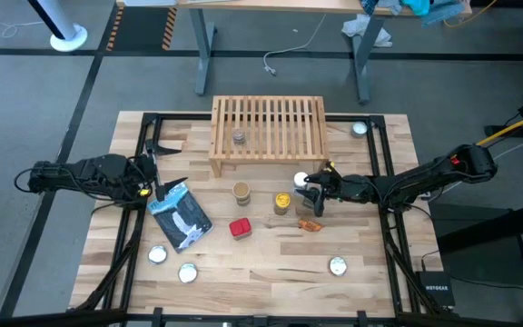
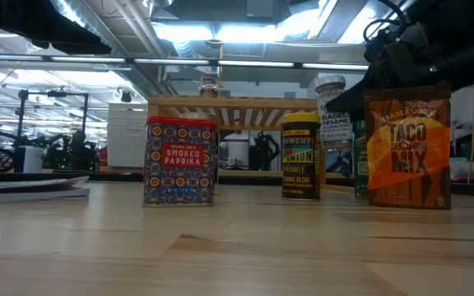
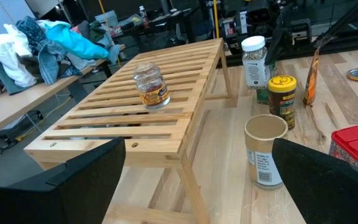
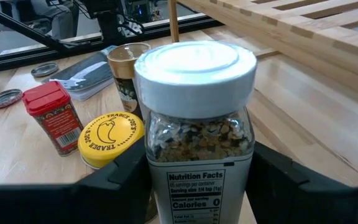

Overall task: Shelf spices
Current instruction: Remove the white seasoning bottle from the shelf, then remove the transparent seasoning bottle from the shelf

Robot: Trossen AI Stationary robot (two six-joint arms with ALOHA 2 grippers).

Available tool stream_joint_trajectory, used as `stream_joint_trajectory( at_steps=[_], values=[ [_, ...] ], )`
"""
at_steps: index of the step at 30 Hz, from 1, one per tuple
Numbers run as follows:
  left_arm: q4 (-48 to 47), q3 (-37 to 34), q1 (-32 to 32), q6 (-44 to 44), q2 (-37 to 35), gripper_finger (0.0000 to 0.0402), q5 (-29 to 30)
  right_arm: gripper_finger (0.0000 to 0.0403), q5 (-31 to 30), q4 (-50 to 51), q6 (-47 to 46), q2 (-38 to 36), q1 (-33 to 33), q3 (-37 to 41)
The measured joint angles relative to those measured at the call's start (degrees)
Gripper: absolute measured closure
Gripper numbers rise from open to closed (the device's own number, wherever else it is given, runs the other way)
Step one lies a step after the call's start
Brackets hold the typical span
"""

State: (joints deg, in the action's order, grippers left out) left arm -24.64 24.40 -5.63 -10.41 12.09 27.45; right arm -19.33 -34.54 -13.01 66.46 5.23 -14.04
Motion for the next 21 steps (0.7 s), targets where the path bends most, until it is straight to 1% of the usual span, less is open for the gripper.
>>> stream_joint_trajectory(
  at_steps=[9,14,18,21],
  values=[
    [0.0,0.0,0.0,0.0,0.0,0.0002,0.0,0.0189,0.9,0.2,-0.5,0.0,0.0,0.0],
    [0.0,0.0,0.0,0.0,0.0,0.0002,0.0,0.0162,-1.1,0.1,-0.5,0.0,0.0,-0.1],
    [0.0,0.0,0.0,0.0,0.0,0.0002,0.0,0.0144,-1.1,0.0,-0.2,0.0,0.0,-0.1],
    [0.0,0.0,0.0,0.0,0.0,0.0002,0.0,0.0137,-1.1,0.1,-0.2,0.0,0.0,-0.1]
  ],
)
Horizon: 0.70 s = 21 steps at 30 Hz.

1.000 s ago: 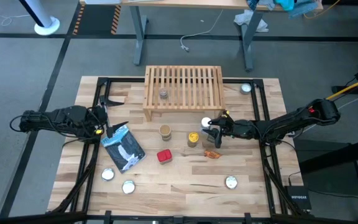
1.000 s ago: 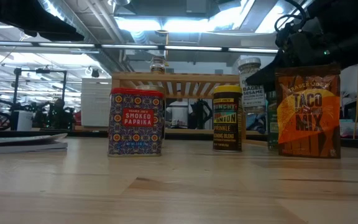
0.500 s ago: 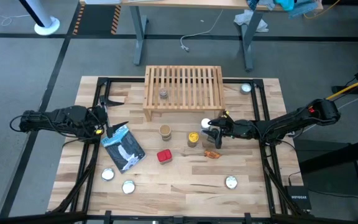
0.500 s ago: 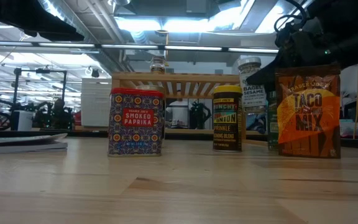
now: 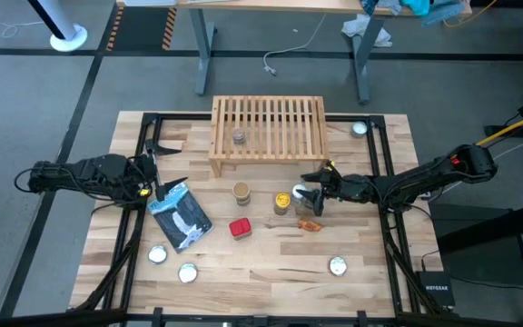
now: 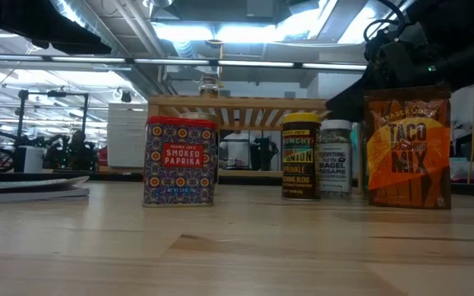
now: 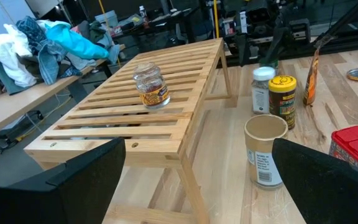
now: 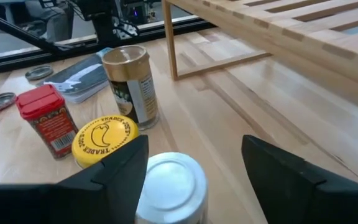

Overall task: Shelf spices
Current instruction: Remove the transparent seasoning bottle from the shelf

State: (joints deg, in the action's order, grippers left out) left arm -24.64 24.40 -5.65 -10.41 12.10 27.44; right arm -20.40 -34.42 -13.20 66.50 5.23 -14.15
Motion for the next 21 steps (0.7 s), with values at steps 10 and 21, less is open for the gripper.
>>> stream_joint_trajectory(
  at_steps=[10,21],
  values=[
    [0.0,0.0,0.0,0.0,0.0,0.0002,0.0,0.0135,-1.6,-1.0,0.3,0.0,0.0,0.0],
    [0.0,0.0,0.0,0.0,0.0,0.0002,0.0,0.0134,-1.0,-13.5,4.9,0.0,0.0,-0.4]
  ],
)
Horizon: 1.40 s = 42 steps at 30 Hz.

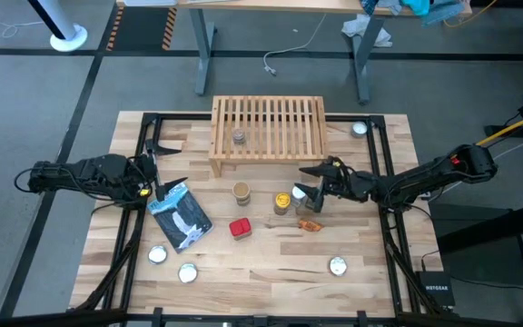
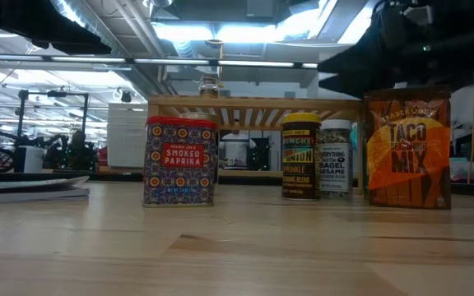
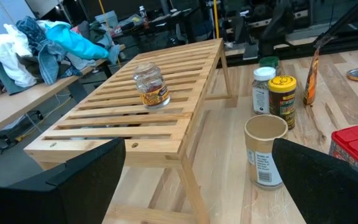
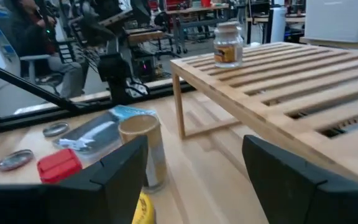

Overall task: Shelf spices
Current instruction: Remove the transparent seasoning bottle from the shelf

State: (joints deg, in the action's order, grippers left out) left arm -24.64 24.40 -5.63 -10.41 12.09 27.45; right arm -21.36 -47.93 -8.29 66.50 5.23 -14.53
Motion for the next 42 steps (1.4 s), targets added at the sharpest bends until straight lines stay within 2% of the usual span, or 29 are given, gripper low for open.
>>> stream_joint_trajectory(
  at_steps=[11,21,23,26,31,35,42],
  values=[
    [0.0,0.0,0.0,0.0,0.0,0.0002,0.0,0.0134,4.5,0.0,2.6,-0.4,0.0,-5.5],
    [0.0,0.0,0.0,0.0,0.0,0.0002,0.0,0.0134,4.5,0.1,5.7,-0.4,0.0,-13.2],
    [0.8,0.0,0.1,-2.4,0.0,0.0002,0.6,0.0134,4.5,0.2,5.7,-0.4,0.0,-14.3],
    [3.9,0.0,0.1,-4.9,0.0,0.0002,2.7,0.0134,4.5,0.5,5.8,-0.4,0.0,-15.4],
    [15.1,0.0,0.1,-5.0,0.1,0.0002,8.7,0.0134,4.0,0.9,7.5,-0.4,0.0,-16.3],
    [23.0,0.0,0.1,-6.5,0.1,0.0002,10.1,0.0134,4.0,2.6,7.5,-0.4,0.0,-16.6],
    [24.9,0.0,2.1,-3.3,2.8,0.0002,11.8,0.0134,4.0,4.5,7.5,-0.4,0.0,-16.6]
  ],
)
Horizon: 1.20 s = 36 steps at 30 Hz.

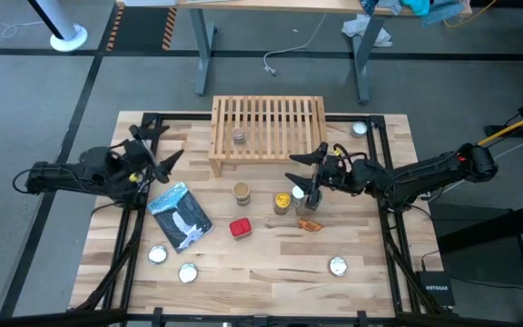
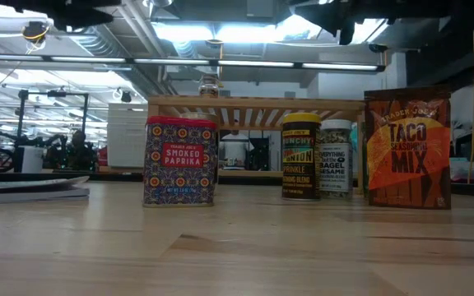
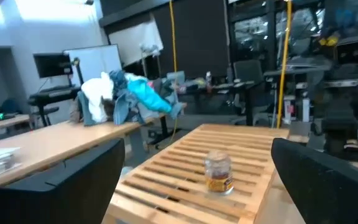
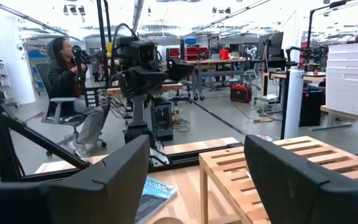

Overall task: Shelf spices
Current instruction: Remove the transparent seasoning bottle from the shelf

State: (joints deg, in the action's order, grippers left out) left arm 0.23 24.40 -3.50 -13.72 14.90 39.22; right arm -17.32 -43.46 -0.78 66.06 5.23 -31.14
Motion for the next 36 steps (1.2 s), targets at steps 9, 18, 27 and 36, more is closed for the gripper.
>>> stream_joint_trajectory(
  at_steps=[9,18,27,36],
  values=[
    [8.5,0.0,8.1,4.7,14.1,0.0002,0.0,0.0134,0.0,0.0,0.0,0.0,0.0,0.0],
    [16.7,0.0,16.0,12.6,23.8,0.0002,0.0,0.0134,0.0,0.1,0.1,0.0,0.0,0.0],
    [17.0,0.0,20.1,20.5,28.0,0.0002,-3.8,0.0134,0.0,1.6,2.8,0.0,0.0,0.0],
    [16.8,0.0,27.2,21.3,30.5,0.0002,-25.2,0.0134,0.0,3.4,2.7,0.0,0.0,0.0]
  ],
)
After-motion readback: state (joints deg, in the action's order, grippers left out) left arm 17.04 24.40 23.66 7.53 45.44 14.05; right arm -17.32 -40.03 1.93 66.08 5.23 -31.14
